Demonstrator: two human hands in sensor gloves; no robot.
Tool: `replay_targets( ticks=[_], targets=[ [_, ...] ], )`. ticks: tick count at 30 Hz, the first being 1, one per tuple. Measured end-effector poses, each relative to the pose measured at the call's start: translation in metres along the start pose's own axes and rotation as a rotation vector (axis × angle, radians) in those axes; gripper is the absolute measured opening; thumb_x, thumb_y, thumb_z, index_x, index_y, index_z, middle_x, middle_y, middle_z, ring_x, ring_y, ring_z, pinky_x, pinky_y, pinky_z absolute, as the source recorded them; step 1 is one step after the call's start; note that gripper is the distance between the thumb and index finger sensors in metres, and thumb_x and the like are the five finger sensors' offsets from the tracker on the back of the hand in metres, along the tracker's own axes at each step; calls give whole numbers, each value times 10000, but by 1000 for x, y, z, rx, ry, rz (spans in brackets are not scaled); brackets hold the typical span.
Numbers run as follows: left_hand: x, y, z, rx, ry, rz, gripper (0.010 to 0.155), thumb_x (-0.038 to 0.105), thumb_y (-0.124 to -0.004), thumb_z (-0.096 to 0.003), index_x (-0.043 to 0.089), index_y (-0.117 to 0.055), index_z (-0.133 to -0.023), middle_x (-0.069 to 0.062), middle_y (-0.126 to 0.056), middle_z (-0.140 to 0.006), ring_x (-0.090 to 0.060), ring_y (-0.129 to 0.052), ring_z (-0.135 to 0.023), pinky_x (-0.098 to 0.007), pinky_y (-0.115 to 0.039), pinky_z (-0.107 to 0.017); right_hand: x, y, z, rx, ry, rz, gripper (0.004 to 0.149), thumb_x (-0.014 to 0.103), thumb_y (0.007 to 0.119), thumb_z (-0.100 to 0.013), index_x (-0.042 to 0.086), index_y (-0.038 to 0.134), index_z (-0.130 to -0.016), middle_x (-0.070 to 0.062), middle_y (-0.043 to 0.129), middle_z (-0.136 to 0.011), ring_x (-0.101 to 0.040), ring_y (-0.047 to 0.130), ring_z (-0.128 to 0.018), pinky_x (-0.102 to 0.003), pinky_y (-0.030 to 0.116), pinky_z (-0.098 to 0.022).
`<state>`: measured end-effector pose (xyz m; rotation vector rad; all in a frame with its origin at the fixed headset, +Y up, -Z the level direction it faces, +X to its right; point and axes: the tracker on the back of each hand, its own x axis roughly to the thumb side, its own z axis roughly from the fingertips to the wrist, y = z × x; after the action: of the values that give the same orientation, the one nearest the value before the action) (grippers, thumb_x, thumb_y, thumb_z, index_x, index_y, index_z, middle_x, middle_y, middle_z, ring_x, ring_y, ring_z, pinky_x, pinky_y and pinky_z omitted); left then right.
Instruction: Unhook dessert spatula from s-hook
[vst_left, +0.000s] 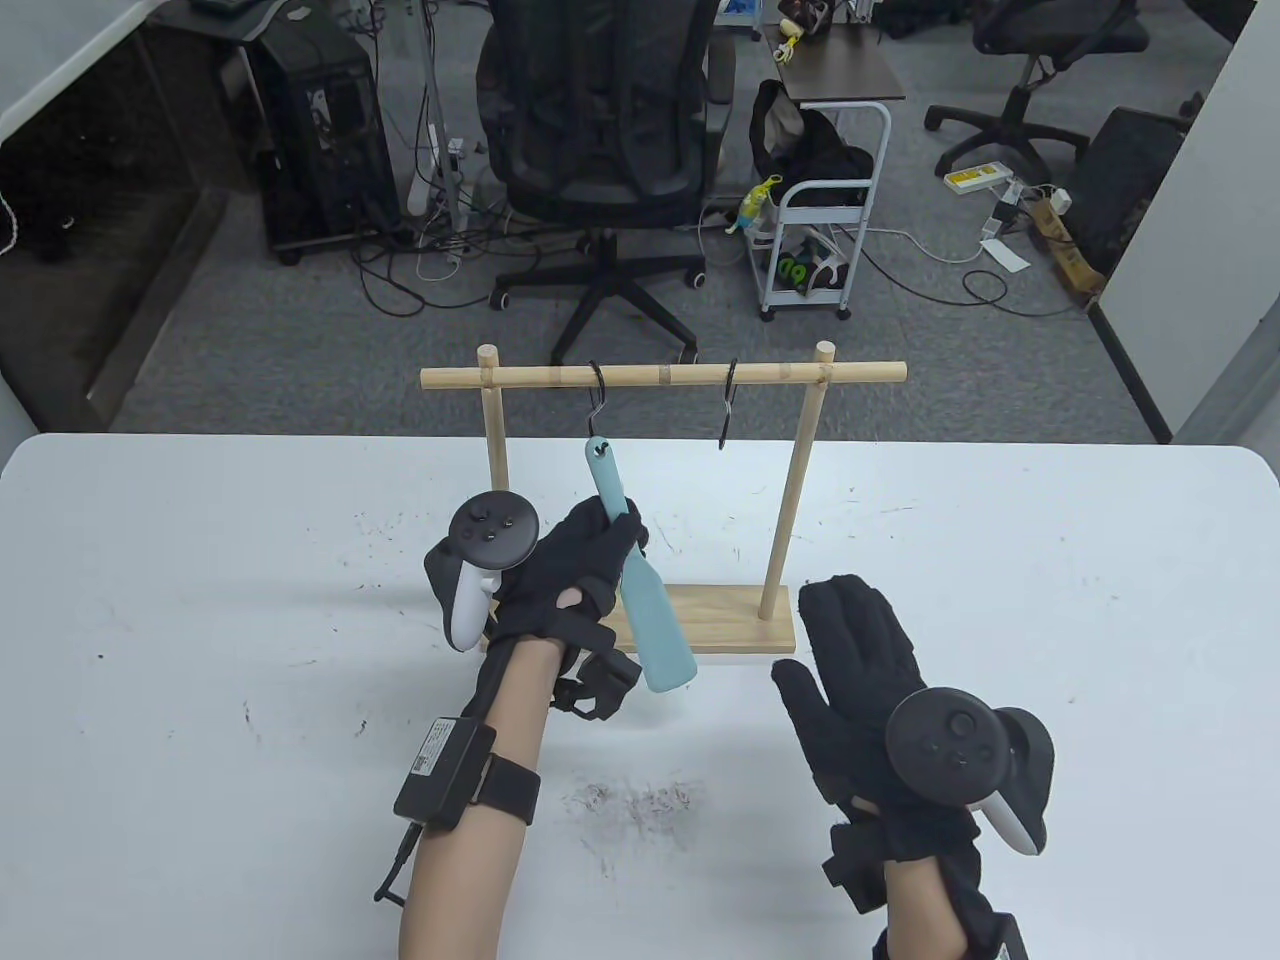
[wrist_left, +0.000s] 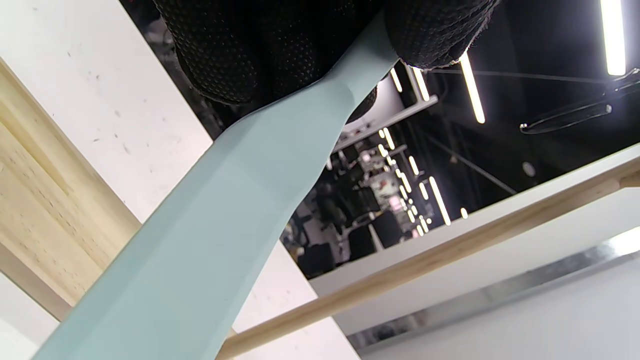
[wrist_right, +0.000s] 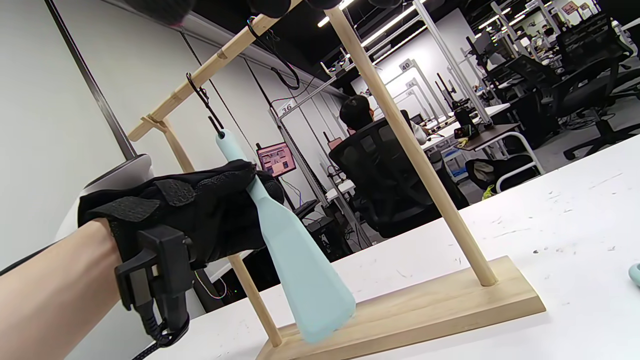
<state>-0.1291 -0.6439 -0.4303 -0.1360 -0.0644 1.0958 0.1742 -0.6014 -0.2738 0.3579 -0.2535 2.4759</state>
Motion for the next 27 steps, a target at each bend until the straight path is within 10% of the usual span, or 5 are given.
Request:
replay_targets(
  ticks=[27],
  targets=[
    [12,4,10,-52,4,50,566,521,-742,-570,207,-757,-1041,18,-1009,-868,-154,-1076,-705,-357,-894,-558,1,1,0,9,-9,-16,703,540,692,-521,182,565,-1113,-161,470,-1181,-508,508,-1042,-644,472,-722]
  ],
)
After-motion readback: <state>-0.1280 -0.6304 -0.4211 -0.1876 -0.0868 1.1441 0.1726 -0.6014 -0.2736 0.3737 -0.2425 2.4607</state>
